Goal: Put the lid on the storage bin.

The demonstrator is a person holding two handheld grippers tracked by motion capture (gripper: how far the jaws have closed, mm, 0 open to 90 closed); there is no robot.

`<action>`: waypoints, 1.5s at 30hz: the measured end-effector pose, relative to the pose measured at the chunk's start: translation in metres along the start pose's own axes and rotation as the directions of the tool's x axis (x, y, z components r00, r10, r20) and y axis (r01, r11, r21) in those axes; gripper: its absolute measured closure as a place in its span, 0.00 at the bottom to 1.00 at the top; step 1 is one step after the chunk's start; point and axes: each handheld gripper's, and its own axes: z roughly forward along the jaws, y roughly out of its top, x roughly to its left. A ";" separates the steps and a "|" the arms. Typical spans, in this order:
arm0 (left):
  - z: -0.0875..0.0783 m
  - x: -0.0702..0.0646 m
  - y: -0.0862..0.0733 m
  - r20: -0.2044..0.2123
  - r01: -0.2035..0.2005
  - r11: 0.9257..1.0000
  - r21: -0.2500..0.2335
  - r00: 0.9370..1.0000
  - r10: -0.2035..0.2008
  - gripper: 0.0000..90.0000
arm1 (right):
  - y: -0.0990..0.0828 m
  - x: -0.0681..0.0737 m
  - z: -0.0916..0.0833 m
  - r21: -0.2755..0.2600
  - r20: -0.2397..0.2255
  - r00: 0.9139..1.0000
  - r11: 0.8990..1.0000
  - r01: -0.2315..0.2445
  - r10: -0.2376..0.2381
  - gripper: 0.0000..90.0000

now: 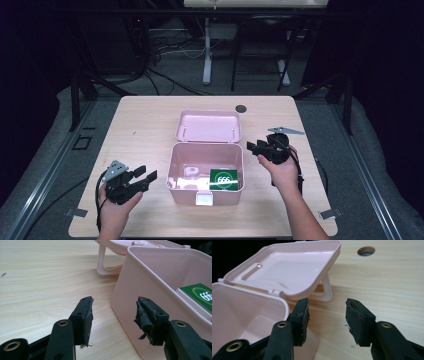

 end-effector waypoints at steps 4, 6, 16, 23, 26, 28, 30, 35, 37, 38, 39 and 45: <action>0.003 -0.003 0.003 0.013 -0.001 1.000 -0.006 1.000 0.001 0.53 | 0.012 0.004 -0.003 -0.016 0.007 0.999 0.999 0.043 -0.043 0.57; 0.003 -0.005 0.003 0.021 -0.003 1.000 -0.003 1.000 0.003 0.53 | 0.017 0.004 -0.003 -0.024 -0.004 0.999 0.999 0.035 -0.035 0.57; 0.001 -0.014 0.005 0.042 -0.029 1.000 0.010 0.999 0.028 0.55 | 0.028 0.004 0.007 0.041 0.013 1.000 0.999 0.017 -0.018 0.58; -0.007 -0.027 0.012 0.075 -0.053 0.999 -0.004 0.996 0.053 0.58 | 0.051 0.008 0.009 0.054 0.001 1.000 0.999 0.003 -0.003 0.62; -0.008 -0.031 0.015 0.093 -0.062 0.998 -0.008 0.994 0.063 0.61 | 0.058 0.009 0.012 0.077 0.013 1.000 0.997 -0.010 0.009 0.62; -0.010 -0.034 0.017 0.104 -0.066 0.998 -0.007 0.992 0.067 0.62 | 0.061 0.010 0.015 0.095 0.020 1.000 0.995 -0.012 0.010 0.62; -0.011 -0.035 0.020 0.108 -0.069 0.998 -0.009 0.992 0.069 0.62 | 0.065 0.011 0.018 0.111 0.024 1.000 0.994 -0.012 0.010 0.62; -0.012 -0.037 0.023 0.123 -0.069 0.998 -0.010 0.990 0.070 0.63 | 0.075 0.012 0.023 0.130 0.033 0.999 0.991 -0.032 0.028 0.62; -0.012 -0.040 0.024 0.133 -0.074 0.997 -0.004 0.988 0.074 0.63 | 0.078 0.012 0.027 0.139 0.038 0.999 0.990 -0.024 0.019 0.63; -0.012 -0.040 0.024 0.136 -0.079 0.997 -0.009 0.988 0.080 0.63 | 0.079 0.012 0.028 0.148 0.042 0.999 0.989 -0.025 0.019 0.63; -0.012 -0.040 0.024 0.136 -0.079 0.997 -0.009 0.988 0.080 0.64 | 0.079 0.012 0.028 0.148 0.042 0.999 0.989 -0.025 0.019 0.63; -0.009 -0.045 0.023 0.147 -0.094 0.996 0.001 0.985 0.093 0.64 | 0.086 0.013 0.043 0.178 0.074 0.997 0.983 -0.045 0.032 0.64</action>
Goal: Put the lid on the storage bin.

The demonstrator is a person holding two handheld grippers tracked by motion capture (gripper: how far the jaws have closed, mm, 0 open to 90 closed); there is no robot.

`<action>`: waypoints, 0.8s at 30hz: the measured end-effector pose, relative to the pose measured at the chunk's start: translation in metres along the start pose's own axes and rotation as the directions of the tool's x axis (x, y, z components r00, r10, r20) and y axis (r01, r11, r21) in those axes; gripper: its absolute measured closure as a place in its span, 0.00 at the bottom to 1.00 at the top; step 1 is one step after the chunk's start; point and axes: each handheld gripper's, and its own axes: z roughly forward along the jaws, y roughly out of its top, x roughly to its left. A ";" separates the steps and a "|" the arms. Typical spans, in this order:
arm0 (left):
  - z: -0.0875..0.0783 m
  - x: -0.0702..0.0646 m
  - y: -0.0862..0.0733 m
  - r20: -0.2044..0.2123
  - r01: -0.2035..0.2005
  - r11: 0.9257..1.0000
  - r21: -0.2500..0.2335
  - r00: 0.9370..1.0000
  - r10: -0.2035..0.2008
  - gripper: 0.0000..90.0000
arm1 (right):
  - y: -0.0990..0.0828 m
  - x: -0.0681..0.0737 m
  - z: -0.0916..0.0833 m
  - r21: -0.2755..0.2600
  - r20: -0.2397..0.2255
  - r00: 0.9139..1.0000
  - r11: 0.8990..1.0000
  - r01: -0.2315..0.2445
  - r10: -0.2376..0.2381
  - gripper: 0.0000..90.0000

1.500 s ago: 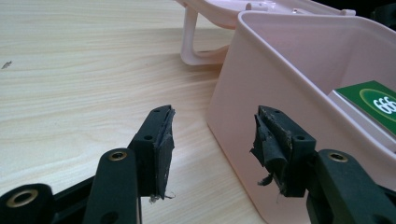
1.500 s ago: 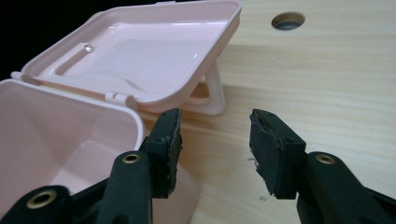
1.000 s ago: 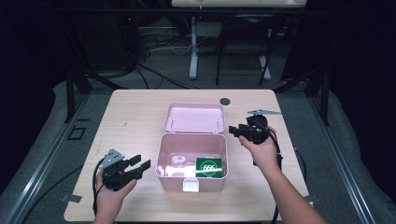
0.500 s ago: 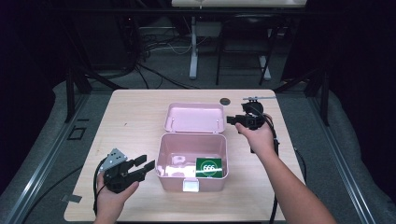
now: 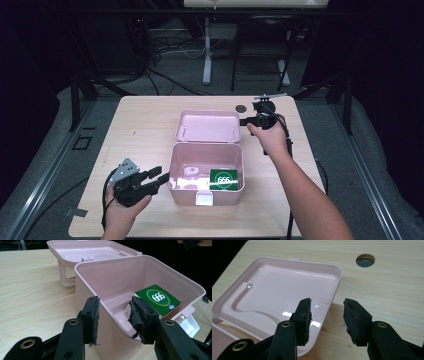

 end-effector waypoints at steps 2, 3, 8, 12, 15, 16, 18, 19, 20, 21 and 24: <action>0.002 -0.001 -0.001 0.008 -0.010 1.000 0.011 1.000 0.010 0.65 | 0.004 0.001 0.007 0.021 0.017 1.000 1.000 -0.004 0.004 0.65; 0.003 -0.002 -0.001 0.007 -0.008 1.000 0.008 1.000 0.008 0.65 | 0.005 0.001 0.009 0.028 0.022 1.000 1.000 -0.005 0.005 0.65; 0.006 -0.003 -0.001 0.009 -0.016 1.000 0.021 1.000 0.016 0.67 | 0.010 0.001 0.020 0.053 0.046 0.999 0.999 -0.009 0.007 0.67; 0.008 -0.004 -0.002 0.014 -0.023 1.000 0.021 1.000 0.022 0.70 | 0.013 0.001 0.028 0.065 0.053 0.998 0.998 -0.025 0.022 0.69; 0.010 -0.004 -0.004 0.015 -0.029 0.999 0.034 0.999 0.029 0.73 | 0.015 0.001 0.034 0.073 0.062 0.997 0.997 -0.038 0.034 0.70; 0.011 -0.004 -0.005 0.014 -0.029 0.999 0.035 0.999 0.029 0.74 | 0.015 0.001 0.035 0.076 0.063 0.997 0.996 -0.045 0.040 0.70; 0.011 -0.004 -0.005 0.007 -0.034 0.999 0.042 0.999 0.034 0.75 | 0.016 0.001 0.038 0.077 0.067 0.997 0.996 -0.054 0.049 0.71; 0.011 -0.004 -0.005 0.005 -0.035 0.999 0.040 0.999 0.035 0.76 | 0.016 0.001 0.040 0.084 0.072 0.996 0.995 -0.059 0.053 0.71; 0.011 -0.004 -0.005 0.004 -0.037 0.998 0.041 0.999 0.037 0.76 | 0.017 0.000 0.042 0.087 0.073 0.996 0.995 -0.057 0.051 0.71; 0.011 -0.004 -0.005 0.003 -0.038 0.998 0.042 0.999 0.038 0.77 | 0.018 0.000 0.043 0.089 0.076 0.995 0.994 -0.066 0.059 0.71; 0.011 -0.004 -0.006 -0.003 -0.043 0.998 0.049 0.999 0.044 0.79 | 0.020 -0.001 0.047 0.093 0.078 0.994 0.992 -0.080 0.073 0.72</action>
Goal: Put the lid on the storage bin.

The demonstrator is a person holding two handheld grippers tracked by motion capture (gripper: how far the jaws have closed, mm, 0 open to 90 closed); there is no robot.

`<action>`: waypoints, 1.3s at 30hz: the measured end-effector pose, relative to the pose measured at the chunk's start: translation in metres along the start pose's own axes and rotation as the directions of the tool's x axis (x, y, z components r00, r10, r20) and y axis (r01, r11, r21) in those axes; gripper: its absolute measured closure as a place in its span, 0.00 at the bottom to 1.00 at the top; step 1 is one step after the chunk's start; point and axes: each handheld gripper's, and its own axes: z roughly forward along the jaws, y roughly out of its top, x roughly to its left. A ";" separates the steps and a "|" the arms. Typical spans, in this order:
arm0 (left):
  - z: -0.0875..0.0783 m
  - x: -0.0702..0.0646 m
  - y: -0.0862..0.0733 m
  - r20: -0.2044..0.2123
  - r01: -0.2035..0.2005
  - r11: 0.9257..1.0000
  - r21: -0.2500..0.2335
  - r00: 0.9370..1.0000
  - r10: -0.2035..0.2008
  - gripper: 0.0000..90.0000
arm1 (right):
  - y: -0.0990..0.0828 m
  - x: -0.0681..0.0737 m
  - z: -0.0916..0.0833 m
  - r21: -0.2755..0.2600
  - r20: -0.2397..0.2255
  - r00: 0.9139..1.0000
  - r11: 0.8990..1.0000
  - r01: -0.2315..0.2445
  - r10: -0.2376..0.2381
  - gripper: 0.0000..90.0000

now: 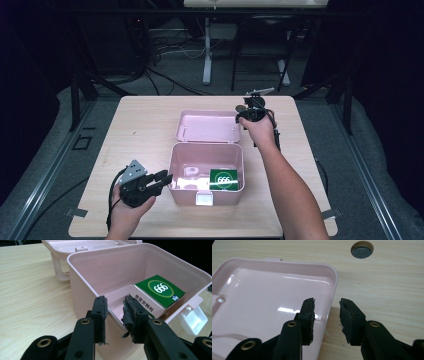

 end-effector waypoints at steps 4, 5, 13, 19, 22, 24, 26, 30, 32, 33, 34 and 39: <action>0.001 0.000 0.000 -0.005 -0.005 1.000 -0.004 1.000 0.005 0.79 | 0.001 -0.001 0.006 0.018 0.008 1.000 0.999 -0.026 0.026 0.73; 0.000 0.000 0.000 -0.005 -0.008 1.000 -0.002 1.000 0.008 0.80 | 0.002 -0.001 0.008 0.020 0.007 1.000 0.999 -0.030 0.029 0.73; 0.000 -0.001 -0.001 -0.006 -0.005 1.000 -0.002 1.000 0.005 0.80 | 0.002 -0.001 0.017 0.033 0.010 0.999 0.998 -0.047 0.047 0.75; 0.000 0.000 -0.001 0.000 0.007 1.000 -0.005 1.000 -0.007 0.80 | 0.003 0.001 0.022 0.040 0.032 0.998 0.997 -0.060 0.059 0.79; 0.000 0.000 -0.001 0.000 0.012 1.000 -0.001 1.000 -0.012 0.81 | 0.003 0.000 0.024 0.051 0.033 0.996 0.996 -0.079 0.078 0.81; 0.000 0.000 -0.001 0.001 0.015 1.000 -0.005 1.000 -0.015 0.81 | 0.002 -0.001 0.026 0.064 0.039 0.996 0.994 -0.088 0.086 0.82; 0.000 0.000 -0.001 -0.002 0.015 1.000 -0.002 1.000 -0.015 0.81 | 0.002 -0.001 0.026 0.072 0.041 0.995 0.993 -0.093 0.090 0.84; 0.000 0.000 -0.001 -0.001 0.016 1.000 -0.005 1.000 -0.016 0.81 | 0.003 0.000 0.027 0.078 0.036 0.994 0.992 -0.102 0.100 0.90; 0.000 0.000 -0.001 -0.003 0.016 1.000 -0.005 1.000 -0.016 0.81 | 0.003 0.001 0.026 0.080 0.039 0.995 0.992 -0.095 0.092 0.92; 0.001 0.000 -0.001 -0.006 0.015 1.000 -0.008 1.000 -0.015 0.81 | 0.003 0.002 0.026 0.078 0.047 0.995 0.993 -0.089 0.085 0.93; 0.001 0.000 -0.001 -0.006 0.015 1.000 -0.007 1.000 -0.015 0.81 | 0.003 0.004 0.025 0.074 0.051 0.995 0.993 -0.090 0.086 0.93; 0.001 0.000 -0.001 -0.004 0.019 1.000 -0.006 1.000 -0.019 0.82 | 0.005 0.006 0.020 0.069 0.062 0.996 0.995 -0.075 0.071 0.95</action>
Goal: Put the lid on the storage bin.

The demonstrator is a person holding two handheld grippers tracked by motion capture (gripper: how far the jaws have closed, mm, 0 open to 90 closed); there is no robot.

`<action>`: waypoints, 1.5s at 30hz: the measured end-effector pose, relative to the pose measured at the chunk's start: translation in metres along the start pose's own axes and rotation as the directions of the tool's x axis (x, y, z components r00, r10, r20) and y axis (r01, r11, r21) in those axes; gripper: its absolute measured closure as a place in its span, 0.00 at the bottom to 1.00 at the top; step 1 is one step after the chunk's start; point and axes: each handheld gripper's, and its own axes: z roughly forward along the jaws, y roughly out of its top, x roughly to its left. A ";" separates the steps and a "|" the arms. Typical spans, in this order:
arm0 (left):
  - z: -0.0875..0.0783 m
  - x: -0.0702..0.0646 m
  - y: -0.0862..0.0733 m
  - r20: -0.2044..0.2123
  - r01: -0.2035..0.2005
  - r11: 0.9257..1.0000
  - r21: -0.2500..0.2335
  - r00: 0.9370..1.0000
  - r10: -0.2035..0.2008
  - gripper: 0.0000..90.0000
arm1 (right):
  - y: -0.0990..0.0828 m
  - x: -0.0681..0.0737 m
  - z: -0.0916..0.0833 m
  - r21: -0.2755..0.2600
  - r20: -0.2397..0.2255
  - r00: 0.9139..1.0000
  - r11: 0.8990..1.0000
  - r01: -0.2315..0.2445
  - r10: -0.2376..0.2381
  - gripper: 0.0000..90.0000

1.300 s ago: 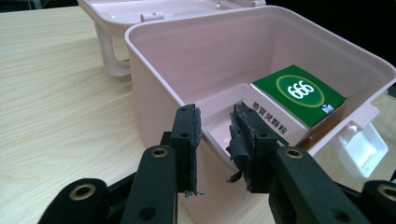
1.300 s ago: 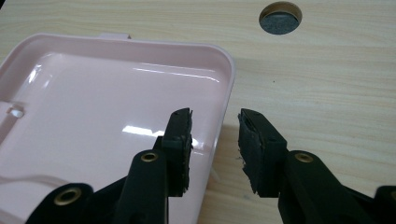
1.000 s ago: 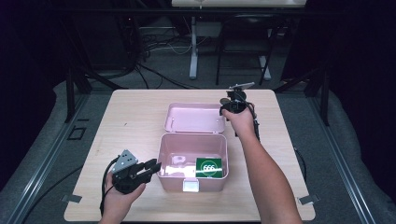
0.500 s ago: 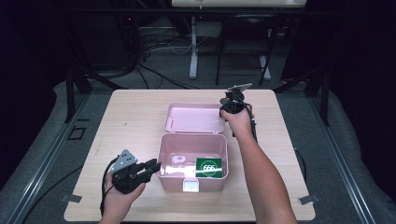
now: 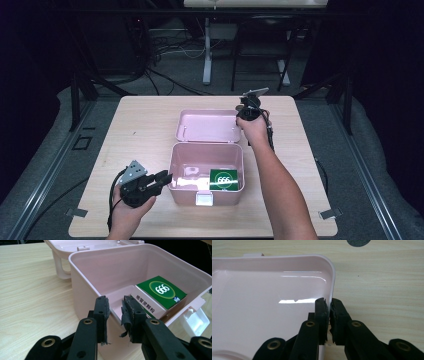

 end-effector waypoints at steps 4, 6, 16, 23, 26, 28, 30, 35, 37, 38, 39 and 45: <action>0.000 0.000 0.000 0.000 0.000 1.000 0.000 1.000 0.000 0.82 | 0.000 0.002 -0.002 -0.015 0.007 1.000 1.000 -0.001 0.001 0.95; 0.000 0.000 0.000 0.000 0.000 1.000 -0.001 1.000 0.000 0.82 | 0.000 0.003 -0.003 -0.028 0.008 1.000 1.000 0.003 -0.003 0.96; 0.000 -0.001 -0.001 -0.006 0.000 1.000 -0.007 1.000 0.000 0.82 | 0.000 0.006 -0.018 -0.094 -0.002 1.000 0.995 0.023 -0.023 0.97; 0.000 -0.001 0.000 -0.012 -0.005 1.000 0.000 1.000 0.005 0.82 | -0.001 0.008 -0.029 -0.138 -0.006 0.999 0.990 0.041 -0.043 0.97; 0.000 -0.001 -0.001 -0.011 -0.004 1.000 -0.002 1.000 0.004 0.81 | -0.003 0.011 -0.039 -0.183 -0.008 0.998 0.981 0.063 -0.065 0.97; 0.000 -0.002 -0.001 -0.011 -0.003 1.000 0.000 1.000 0.003 0.81 | -0.003 0.012 -0.044 -0.191 -0.012 0.997 0.979 0.068 -0.071 0.97; 0.000 -0.002 -0.001 -0.012 0.001 1.000 -0.001 1.000 -0.001 0.81 | -0.004 0.013 -0.047 -0.202 -0.016 0.997 0.977 0.070 -0.074 0.97; 0.000 -0.002 -0.001 -0.011 -0.001 1.000 0.000 1.000 0.001 0.81 | -0.004 0.015 -0.056 -0.216 -0.023 0.996 0.973 0.082 -0.089 0.97; 0.000 -0.002 -0.001 -0.011 -0.002 1.000 0.000 1.000 0.002 0.81 | -0.005 0.016 -0.062 -0.228 -0.027 0.994 0.969 0.093 -0.102 0.98; 0.000 -0.002 -0.001 -0.011 0.001 1.000 -0.001 1.000 -0.001 0.81 | -0.006 0.017 -0.065 -0.234 -0.031 0.995 0.968 0.090 -0.100 0.98; 0.000 -0.002 -0.001 -0.012 0.001 1.000 -0.001 1.000 -0.001 0.81 | -0.007 0.017 -0.066 -0.240 -0.030 0.994 0.966 0.094 -0.104 0.97; 0.000 -0.002 -0.001 -0.012 0.002 1.000 -0.001 1.000 -0.002 0.81 | -0.011 0.019 -0.076 -0.268 -0.038 0.992 0.957 0.110 -0.124 0.98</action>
